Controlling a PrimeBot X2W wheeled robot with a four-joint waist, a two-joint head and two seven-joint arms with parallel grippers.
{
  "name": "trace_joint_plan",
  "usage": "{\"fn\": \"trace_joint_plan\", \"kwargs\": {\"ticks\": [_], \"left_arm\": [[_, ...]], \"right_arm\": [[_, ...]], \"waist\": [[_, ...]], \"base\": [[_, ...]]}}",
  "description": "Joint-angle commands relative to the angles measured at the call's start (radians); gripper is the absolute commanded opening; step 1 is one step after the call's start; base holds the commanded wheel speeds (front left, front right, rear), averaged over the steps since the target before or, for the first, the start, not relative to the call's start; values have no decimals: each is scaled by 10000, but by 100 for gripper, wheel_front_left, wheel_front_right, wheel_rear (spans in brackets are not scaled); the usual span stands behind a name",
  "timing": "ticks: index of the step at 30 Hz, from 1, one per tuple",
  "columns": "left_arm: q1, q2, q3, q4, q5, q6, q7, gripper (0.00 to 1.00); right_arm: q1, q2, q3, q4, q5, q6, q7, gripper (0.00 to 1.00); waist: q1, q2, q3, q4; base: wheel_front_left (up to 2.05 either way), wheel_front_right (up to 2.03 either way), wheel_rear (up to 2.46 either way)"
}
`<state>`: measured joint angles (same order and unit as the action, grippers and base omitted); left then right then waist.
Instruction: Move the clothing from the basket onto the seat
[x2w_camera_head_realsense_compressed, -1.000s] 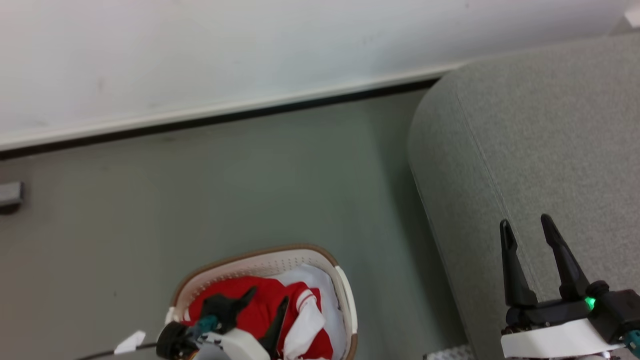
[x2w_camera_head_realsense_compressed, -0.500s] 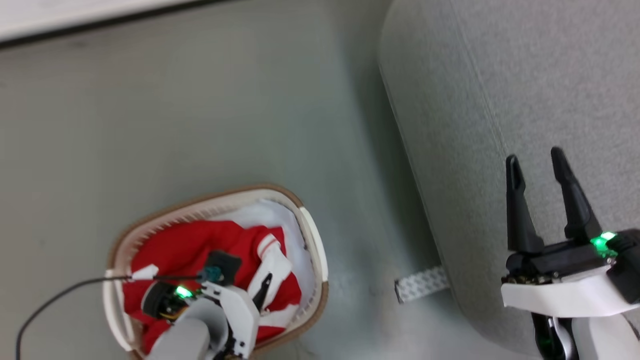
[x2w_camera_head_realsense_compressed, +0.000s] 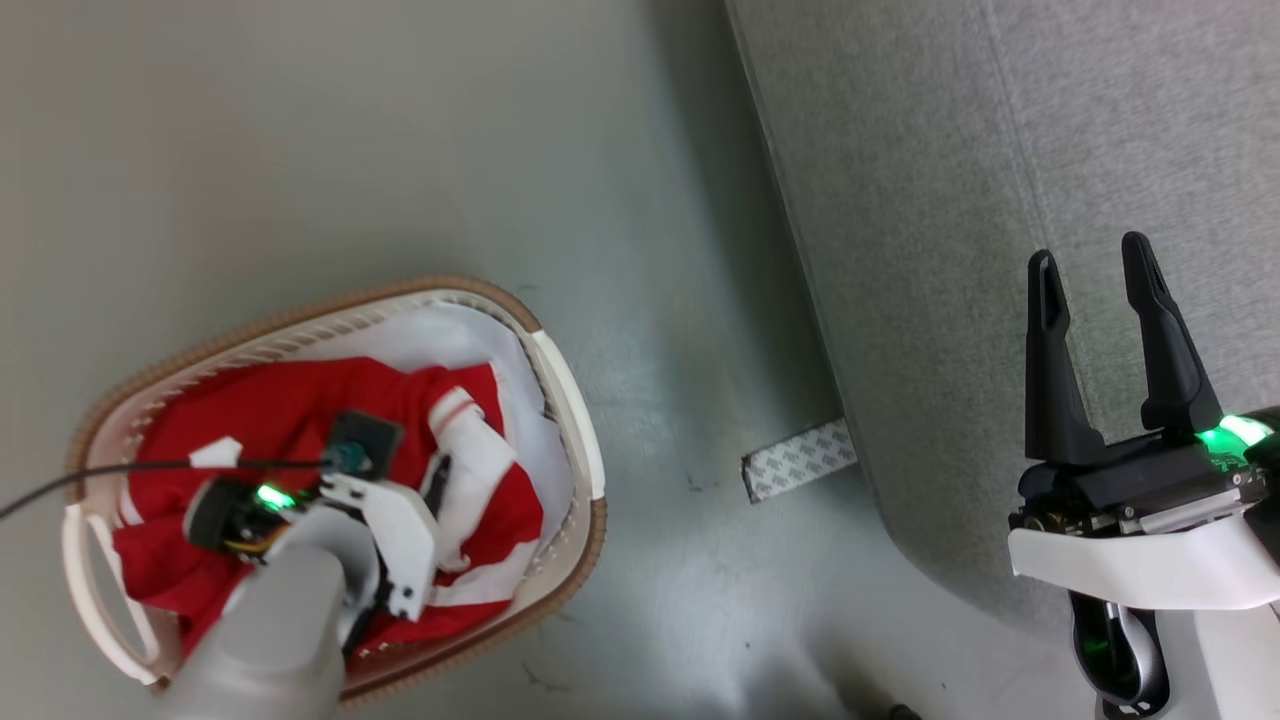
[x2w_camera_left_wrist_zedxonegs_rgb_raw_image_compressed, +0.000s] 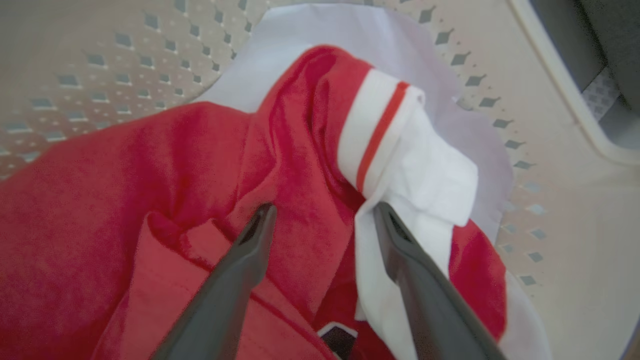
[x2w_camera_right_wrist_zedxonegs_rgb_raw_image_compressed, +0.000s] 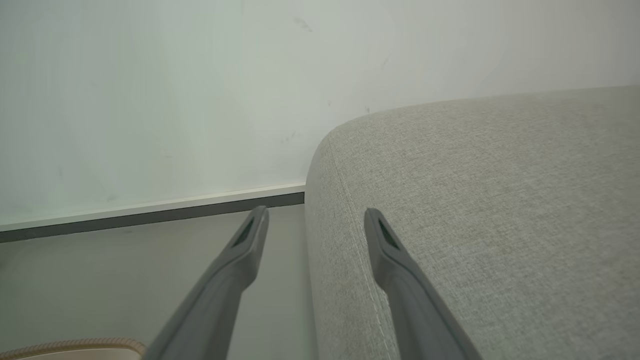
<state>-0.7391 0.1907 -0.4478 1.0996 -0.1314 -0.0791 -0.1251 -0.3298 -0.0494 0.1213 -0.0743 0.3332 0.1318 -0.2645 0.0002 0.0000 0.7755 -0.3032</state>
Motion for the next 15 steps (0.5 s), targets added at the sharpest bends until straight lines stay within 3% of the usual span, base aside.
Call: {"fn": "trace_joint_plan", "kwargs": {"ticks": [1, 5, 11, 12, 13, 14, 15], "left_arm": [[-226, 170, 12, 119, 79, 112, -94, 100], [-583, 324, 0, 398, 100, 266, -273, 100], [-767, 204, -90, 804, -66, 41, -466, 100], [-762, 162, -134, 851, -79, -11, -496, 51], [-753, 122, -159, 901, -110, -54, -526, 20], [-748, 81, -179, 960, -143, -100, -535, 0], [-729, 38, -208, 1022, -157, -133, -542, 0]], "right_arm": [[-199, -18, 9, -91, 47, -21, 0, 100], [-199, -18, 34, -128, 100, -21, 0, 100], [-227, -18, 154, -86, 132, -21, 0, 100], [-236, -18, 157, -83, 137, -21, 0, 100], [-246, -18, 162, -68, 142, -21, 0, 100], [-261, -18, 165, -54, 159, -21, 0, 100], [-269, -18, 165, -30, 175, -21, 0, 100]], "waist": [[-2, 0, 386, -158], [-2, 0, 686, -217], [-2, 0, 844, -283], [-2, 0, 853, -294], [-2, 0, 853, -304], [-2, 0, 840, -313], [-2, 0, 805, -318]], "base": [[0, 0, 0], [0, 0, 0], [0, 0, 0], [0, 0, 0], [0, 0, 0], [0, 0, 0], [0, 0, 0]]}}
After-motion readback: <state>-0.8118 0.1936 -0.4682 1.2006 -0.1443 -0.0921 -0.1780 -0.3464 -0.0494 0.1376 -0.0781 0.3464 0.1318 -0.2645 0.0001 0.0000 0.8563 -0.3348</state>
